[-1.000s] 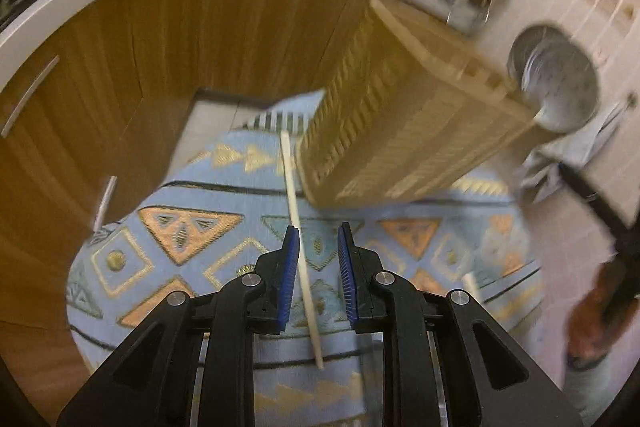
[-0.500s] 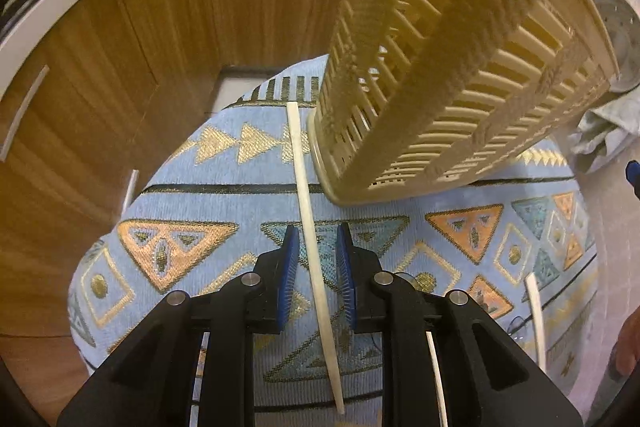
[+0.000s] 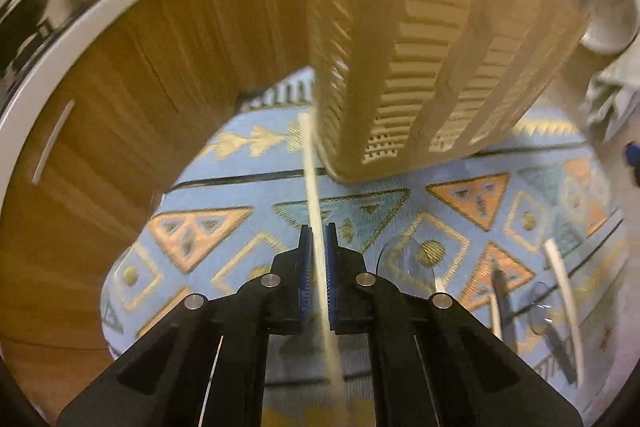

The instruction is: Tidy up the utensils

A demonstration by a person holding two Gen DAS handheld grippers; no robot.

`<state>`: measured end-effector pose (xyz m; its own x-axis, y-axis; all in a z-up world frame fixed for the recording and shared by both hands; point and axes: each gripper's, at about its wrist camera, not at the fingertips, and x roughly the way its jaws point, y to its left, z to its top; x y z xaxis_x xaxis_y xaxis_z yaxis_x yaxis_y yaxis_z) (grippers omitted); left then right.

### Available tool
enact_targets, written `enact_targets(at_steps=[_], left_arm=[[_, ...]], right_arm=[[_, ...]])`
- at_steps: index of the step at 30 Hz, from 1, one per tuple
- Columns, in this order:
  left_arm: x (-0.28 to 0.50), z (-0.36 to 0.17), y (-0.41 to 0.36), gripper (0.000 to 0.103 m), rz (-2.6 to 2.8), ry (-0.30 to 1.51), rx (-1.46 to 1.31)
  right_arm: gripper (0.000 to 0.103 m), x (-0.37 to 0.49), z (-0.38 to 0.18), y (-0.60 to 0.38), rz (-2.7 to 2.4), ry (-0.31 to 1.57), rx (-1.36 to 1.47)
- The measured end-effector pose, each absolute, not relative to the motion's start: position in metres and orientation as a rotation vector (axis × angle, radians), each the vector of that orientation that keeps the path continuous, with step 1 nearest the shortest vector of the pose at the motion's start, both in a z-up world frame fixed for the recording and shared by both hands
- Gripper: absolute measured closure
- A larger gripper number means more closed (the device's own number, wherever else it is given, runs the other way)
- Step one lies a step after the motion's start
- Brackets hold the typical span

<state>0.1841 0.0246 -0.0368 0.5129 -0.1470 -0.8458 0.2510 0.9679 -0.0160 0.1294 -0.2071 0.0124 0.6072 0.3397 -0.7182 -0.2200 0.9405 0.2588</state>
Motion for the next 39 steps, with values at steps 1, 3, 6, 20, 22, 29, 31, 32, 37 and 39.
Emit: enact_targets(at_steps=[1, 3, 6, 20, 22, 29, 31, 32, 37, 39], left_arm=[[0.176, -0.03, 0.032, 0.1, -0.256, 0.973, 0.077], [0.153, 0.002, 0.047, 0.1, -0.312, 0.841, -0.023], [0.143, 0.034, 0.046, 0.099, -0.331, 0.777, -0.052], [0.126, 0.089, 0.062, 0.103, -0.435, 0.574, -0.243], [0.127, 0.091, 0.056, 0.103, -0.447, 0.586, -0.232], [0.137, 0.053, 0.058, 0.086, -0.459, 0.73, -0.208], [0.141, 0.032, 0.058, 0.068, -0.457, 0.794, -0.196], [0.143, 0.022, 0.059, 0.067, -0.455, 0.821, -0.212], [0.167, -0.028, 0.051, 0.067, -0.438, 0.986, -0.265], [0.182, -0.046, 0.049, 0.067, -0.391, 1.047, -0.291]], right_arm=[[0.069, 0.129, 0.012, -0.208, 0.325, 0.858, 0.146], [0.069, 0.126, 0.013, -0.207, 0.33, 0.854, 0.142], [0.069, 0.126, 0.012, -0.204, 0.337, 0.858, 0.142], [0.069, 0.122, 0.012, -0.194, 0.375, 0.84, 0.148], [0.069, 0.12, 0.012, -0.194, 0.382, 0.834, 0.151], [0.069, 0.116, 0.007, -0.195, 0.407, 0.846, 0.152], [0.069, 0.115, 0.006, -0.196, 0.406, 0.847, 0.154], [0.061, 0.116, 0.006, -0.195, 0.408, 0.848, 0.151], [0.045, 0.125, -0.003, -0.184, 0.423, 0.905, 0.111], [0.045, 0.132, -0.012, -0.181, 0.386, 0.985, 0.093]])
